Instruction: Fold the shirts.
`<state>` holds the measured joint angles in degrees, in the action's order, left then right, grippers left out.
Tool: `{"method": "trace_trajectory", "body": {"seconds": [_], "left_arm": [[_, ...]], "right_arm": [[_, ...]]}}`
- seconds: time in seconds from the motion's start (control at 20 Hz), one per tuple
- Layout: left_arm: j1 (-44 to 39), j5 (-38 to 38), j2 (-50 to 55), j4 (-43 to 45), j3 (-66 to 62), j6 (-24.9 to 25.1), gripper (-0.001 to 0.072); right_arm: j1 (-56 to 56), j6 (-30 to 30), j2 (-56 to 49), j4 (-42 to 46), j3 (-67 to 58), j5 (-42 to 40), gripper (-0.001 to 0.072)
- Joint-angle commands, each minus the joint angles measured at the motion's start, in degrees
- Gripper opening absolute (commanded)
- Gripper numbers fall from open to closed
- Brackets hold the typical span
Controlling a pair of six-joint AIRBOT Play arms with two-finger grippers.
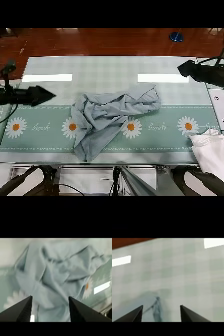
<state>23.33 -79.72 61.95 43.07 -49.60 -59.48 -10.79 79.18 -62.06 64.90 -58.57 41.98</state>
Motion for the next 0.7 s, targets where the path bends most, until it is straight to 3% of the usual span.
{"method": "trace_trajectory", "body": {"seconds": [0.0,0.1,0.15,0.4,0.65], "left_arm": [[0.0,-5.7,-4.9,8.8,7.3,-5.8,0.0543],[-1.7,-6.1,-5.6,8.6,12.7,-5.8,0.0674],[-2.6,-5.8,-5.3,8.4,15.1,-5.8,0.0688],[-10.1,-0.5,-3.1,8.4,21.3,-5.7,0.0694],[-22.2,10.1,0.9,3.7,21.3,-5.8,0.0694]], "right_arm": [[-7.5,-5.2,-3.6,6.6,-1.0,11.2,0.0554],[-10.5,-8.9,-7.8,3.5,-1.0,16.0,0.0585],[-11.2,-9.5,-9.6,1.6,-1.0,16.8,0.0585],[-11.2,-12.1,-14.9,-5.2,-1.0,18.8,0.0585],[-11.2,-12.7,-15.1,-5.5,-1.0,19.7,0.0586]]}}
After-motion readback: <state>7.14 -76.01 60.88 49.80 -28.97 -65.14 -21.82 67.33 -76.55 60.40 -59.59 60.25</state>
